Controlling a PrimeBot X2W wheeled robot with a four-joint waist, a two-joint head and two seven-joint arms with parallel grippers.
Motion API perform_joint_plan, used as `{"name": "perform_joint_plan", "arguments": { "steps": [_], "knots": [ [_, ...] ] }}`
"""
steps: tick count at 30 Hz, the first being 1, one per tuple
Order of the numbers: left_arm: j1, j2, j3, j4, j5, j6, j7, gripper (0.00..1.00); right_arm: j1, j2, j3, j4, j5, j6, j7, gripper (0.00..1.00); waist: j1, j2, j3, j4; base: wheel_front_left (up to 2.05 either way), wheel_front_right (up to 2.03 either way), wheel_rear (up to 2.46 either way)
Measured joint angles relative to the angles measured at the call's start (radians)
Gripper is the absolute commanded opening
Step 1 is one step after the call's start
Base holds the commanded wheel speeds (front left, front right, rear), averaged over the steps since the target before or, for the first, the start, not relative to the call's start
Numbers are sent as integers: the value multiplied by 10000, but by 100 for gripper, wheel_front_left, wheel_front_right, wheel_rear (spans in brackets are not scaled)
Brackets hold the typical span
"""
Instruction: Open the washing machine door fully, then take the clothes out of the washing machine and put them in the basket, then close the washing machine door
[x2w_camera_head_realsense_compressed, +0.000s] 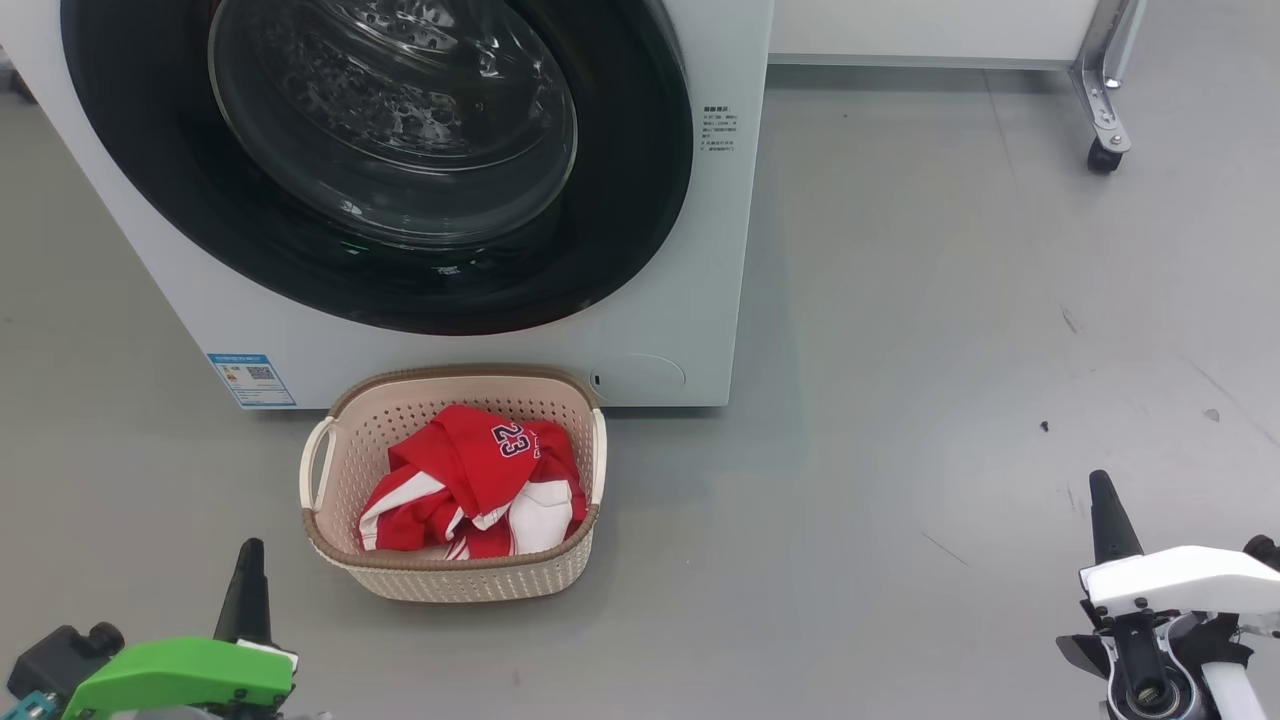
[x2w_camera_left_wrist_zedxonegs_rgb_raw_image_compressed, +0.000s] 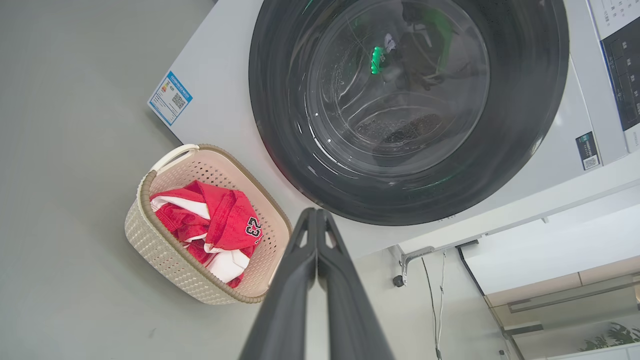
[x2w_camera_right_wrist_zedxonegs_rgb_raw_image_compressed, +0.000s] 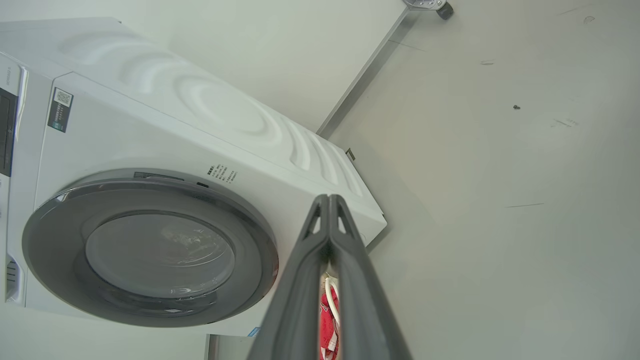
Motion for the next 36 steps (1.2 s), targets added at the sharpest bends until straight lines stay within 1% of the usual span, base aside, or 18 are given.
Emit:
{"name": "perform_joint_plan", "arguments": {
  "steps": [36],
  "knots": [
    [-403, 2, 539, 198, -4345, -397, 1241, 0, -152, 257, -872, 79, 4316, 314, 1218, 0, 0, 0, -167, -45, 0, 0, 0]
  ]
}}
